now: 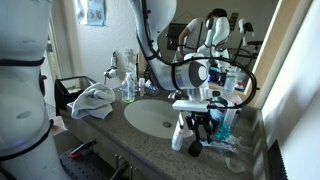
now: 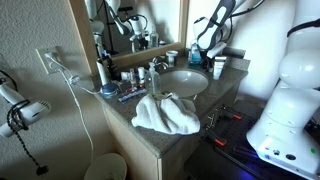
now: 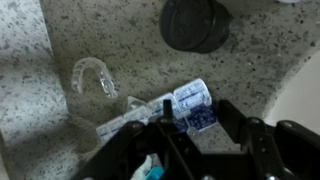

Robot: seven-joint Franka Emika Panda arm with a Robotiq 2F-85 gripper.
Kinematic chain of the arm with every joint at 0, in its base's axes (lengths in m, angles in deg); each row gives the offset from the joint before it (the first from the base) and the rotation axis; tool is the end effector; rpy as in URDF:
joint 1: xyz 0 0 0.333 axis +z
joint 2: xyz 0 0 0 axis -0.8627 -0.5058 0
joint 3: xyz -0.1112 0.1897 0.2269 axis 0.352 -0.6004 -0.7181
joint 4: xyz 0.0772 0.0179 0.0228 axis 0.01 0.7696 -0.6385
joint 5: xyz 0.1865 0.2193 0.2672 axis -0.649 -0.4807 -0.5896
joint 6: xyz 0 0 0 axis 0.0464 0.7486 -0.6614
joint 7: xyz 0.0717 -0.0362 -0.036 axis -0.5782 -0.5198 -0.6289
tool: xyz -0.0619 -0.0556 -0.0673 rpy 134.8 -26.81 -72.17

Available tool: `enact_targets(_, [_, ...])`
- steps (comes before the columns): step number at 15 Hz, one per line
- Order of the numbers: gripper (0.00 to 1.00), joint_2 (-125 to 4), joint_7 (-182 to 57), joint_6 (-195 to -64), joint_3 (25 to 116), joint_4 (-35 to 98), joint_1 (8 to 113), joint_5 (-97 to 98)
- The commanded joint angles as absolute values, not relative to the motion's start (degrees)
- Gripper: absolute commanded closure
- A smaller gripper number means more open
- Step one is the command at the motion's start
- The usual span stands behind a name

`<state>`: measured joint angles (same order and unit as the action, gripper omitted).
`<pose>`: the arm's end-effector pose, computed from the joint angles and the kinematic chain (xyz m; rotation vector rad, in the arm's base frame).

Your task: Move the object from the right to the left side of the hand basin

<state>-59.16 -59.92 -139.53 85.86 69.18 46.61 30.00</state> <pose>0.4540 -0.2827 0.2463 2.7247 -0.2820 -0.1440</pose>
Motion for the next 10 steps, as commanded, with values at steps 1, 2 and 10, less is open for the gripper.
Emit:
enact_targets(1, [0.80,-59.6,-57.9,-141.3,86.7,69.6,47.2,31.6])
enact_targets(2, [0.88,-59.6,-58.0,-141.4,86.7,69.6,47.3,31.6])
enact_targets(10, [0.98,-59.6,-58.0,-141.9,86.9,69.8,47.3,31.4])
